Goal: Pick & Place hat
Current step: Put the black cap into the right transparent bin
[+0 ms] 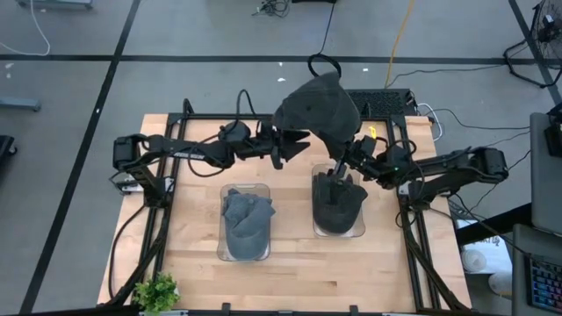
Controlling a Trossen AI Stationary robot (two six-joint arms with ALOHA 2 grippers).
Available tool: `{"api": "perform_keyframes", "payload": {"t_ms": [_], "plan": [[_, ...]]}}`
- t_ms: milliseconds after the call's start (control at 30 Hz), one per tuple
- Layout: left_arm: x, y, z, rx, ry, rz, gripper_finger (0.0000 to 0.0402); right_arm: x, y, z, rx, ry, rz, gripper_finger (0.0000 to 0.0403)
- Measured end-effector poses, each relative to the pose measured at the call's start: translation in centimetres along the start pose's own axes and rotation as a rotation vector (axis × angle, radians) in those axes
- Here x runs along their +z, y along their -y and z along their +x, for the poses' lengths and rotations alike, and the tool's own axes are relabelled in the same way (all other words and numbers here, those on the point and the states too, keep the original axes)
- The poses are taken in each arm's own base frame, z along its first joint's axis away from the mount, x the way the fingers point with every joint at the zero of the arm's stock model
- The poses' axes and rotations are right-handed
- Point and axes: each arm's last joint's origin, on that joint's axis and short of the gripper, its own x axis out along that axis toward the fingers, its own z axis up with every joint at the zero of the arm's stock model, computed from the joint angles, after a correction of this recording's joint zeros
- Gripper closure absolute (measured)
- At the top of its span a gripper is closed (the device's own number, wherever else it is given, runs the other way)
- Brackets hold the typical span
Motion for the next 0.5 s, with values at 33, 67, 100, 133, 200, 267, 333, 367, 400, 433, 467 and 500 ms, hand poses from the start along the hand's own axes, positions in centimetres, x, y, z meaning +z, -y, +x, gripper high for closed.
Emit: {"api": "perform_keyframes", "payload": {"t_ms": [33,67,100,133,200,267,333,367,400,433,467,500], "plan": [[0.08,-0.07,-0.01,0.012,0.012,0.018,0.0147,0.01,-0.12,-0.03,0.003,0.001,0.002,0.0402],[0.12,-0.08,-0.01,0.022,0.021,0.037,0.0147,0.11,-0.21,-0.05,0.005,0.009,0.004,0.0402],[0.16,-0.07,0.00,0.031,0.029,0.057,0.0147,0.24,-0.35,-0.09,0.009,0.020,0.008,0.0403],[0.15,-0.08,0.01,0.038,0.032,0.074,0.0147,0.39,-0.49,-0.14,0.013,0.032,0.011,0.0403],[0.30,-0.06,0.01,0.044,0.054,0.102,0.0147,0.55,-0.77,-0.22,0.024,0.044,0.016,0.0403],[0.60,0.06,-0.02,0.034,0.084,0.125,0.0146,0.62,-0.94,-0.27,0.030,0.050,0.022,0.0403],[0.77,0.18,-0.03,0.025,0.101,0.129,0.0147,0.68,-1.03,-0.30,0.033,0.054,0.035,0.0403],[0.82,0.25,-0.04,0.017,0.106,0.124,0.0147,0.68,-1.03,-0.30,0.033,0.053,0.046,0.0403],[0.83,0.28,-0.03,0.011,0.105,0.120,0.0147,0.67,-1.04,-0.30,0.034,0.053,0.057,0.0403],[0.85,0.36,0.02,0.009,0.105,0.118,0.0147,0.66,-1.04,-0.30,0.034,0.052,0.064,0.0403],[0.87,0.46,0.08,0.005,0.104,0.118,0.0147,0.61,-1.05,-0.29,0.034,0.050,0.066,0.0403],[0.81,0.56,0.10,0.002,0.103,0.117,0.0147,0.50,-1.07,-0.27,0.034,0.048,0.067,0.0403]]}}
